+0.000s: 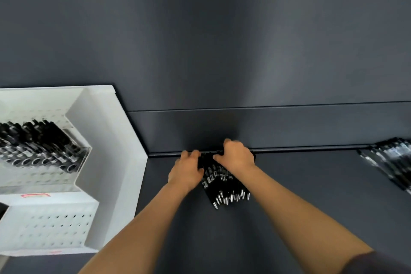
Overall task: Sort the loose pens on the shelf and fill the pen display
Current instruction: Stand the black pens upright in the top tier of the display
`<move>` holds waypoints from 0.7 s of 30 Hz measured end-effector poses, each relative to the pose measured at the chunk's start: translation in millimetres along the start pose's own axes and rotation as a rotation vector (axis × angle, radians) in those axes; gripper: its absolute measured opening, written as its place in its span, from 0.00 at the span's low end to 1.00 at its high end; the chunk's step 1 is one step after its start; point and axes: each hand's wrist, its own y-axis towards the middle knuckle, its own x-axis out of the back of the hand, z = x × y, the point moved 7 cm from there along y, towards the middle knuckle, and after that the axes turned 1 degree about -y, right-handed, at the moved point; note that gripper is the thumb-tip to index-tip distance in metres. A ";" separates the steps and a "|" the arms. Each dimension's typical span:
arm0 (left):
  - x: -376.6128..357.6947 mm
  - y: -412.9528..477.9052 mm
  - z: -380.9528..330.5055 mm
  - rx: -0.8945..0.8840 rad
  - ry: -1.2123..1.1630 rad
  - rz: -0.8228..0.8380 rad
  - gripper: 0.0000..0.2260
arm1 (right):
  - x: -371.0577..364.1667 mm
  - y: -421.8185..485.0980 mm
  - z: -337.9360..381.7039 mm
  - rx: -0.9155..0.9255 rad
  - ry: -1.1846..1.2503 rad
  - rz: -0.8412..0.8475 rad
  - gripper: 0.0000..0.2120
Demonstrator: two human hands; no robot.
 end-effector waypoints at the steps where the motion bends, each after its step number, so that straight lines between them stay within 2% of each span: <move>1: -2.8 3.2 1.8 0.017 -0.017 -0.001 0.21 | -4.8 1.6 2.4 -0.012 -0.025 0.012 0.20; 5: -11.9 14.2 11.8 0.079 -0.070 0.019 0.21 | -16.6 6.4 10.0 -0.032 -0.124 0.012 0.19; 10: -17.5 21.9 6.0 0.049 -0.082 0.022 0.21 | -21.7 11.1 11.1 -0.067 -0.127 0.018 0.15; 14: -15.8 21.7 9.3 0.077 -0.146 -0.004 0.22 | -21.7 12.3 12.9 -0.078 -0.039 0.020 0.10; 18: -6.9 20.7 19.0 0.086 -0.308 -0.036 0.25 | -15.6 12.3 9.3 -0.063 0.114 -0.010 0.12; 21: 3.3 20.8 22.8 0.079 -0.366 -0.073 0.22 | -10.0 11.4 7.2 -0.038 0.280 -0.013 0.08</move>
